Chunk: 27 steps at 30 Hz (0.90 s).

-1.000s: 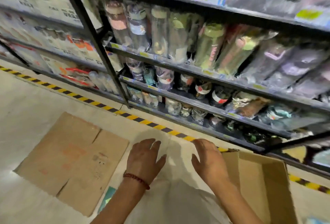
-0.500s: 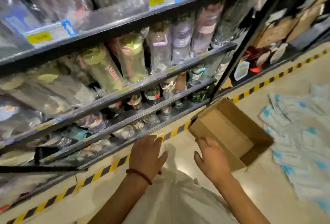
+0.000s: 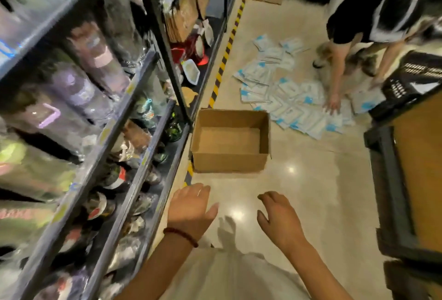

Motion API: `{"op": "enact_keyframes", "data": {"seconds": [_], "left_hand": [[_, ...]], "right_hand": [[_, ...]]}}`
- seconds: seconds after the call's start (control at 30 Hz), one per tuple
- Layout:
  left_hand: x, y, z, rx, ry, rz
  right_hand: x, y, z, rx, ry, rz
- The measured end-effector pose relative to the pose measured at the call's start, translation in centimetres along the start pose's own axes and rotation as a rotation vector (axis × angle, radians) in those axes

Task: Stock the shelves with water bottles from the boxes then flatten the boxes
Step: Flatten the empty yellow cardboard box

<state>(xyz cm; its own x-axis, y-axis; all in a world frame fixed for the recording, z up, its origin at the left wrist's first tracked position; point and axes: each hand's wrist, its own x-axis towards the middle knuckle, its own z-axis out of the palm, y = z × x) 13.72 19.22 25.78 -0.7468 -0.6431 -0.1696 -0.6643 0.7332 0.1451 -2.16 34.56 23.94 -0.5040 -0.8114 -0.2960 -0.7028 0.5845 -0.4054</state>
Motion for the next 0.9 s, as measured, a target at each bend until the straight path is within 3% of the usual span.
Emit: {"op": "enact_keyframes", "data": {"seconds": [0.27, 0.5, 0.6, 0.77, 0.9], "left_hand": [[2.7, 5.4, 3.1, 0.024, -0.091, 0.077], [9.4, 6.7, 10.4, 0.004, -0.109, 0.023], [13.3, 5.2, 15.8, -0.005, -0.103, -0.012], [21.4, 1.4, 27.3, -0.062, -0.126, -0.127], [27.9, -2.3, 38.2, -0.024, -0.042, -0.07]], "right_hand": [[-1.5, 6.5, 0.4, 0.018, -0.036, 0.052], [5.8, 11.3, 3.8, 0.026, -0.022, -0.014], [11.0, 13.8, 8.1, 0.116, 0.0, -0.017], [22.2, 18.7, 17.2, 0.038, -0.034, -0.033], [30.5, 22.4, 24.8, -0.043, -0.005, -0.047]]}}
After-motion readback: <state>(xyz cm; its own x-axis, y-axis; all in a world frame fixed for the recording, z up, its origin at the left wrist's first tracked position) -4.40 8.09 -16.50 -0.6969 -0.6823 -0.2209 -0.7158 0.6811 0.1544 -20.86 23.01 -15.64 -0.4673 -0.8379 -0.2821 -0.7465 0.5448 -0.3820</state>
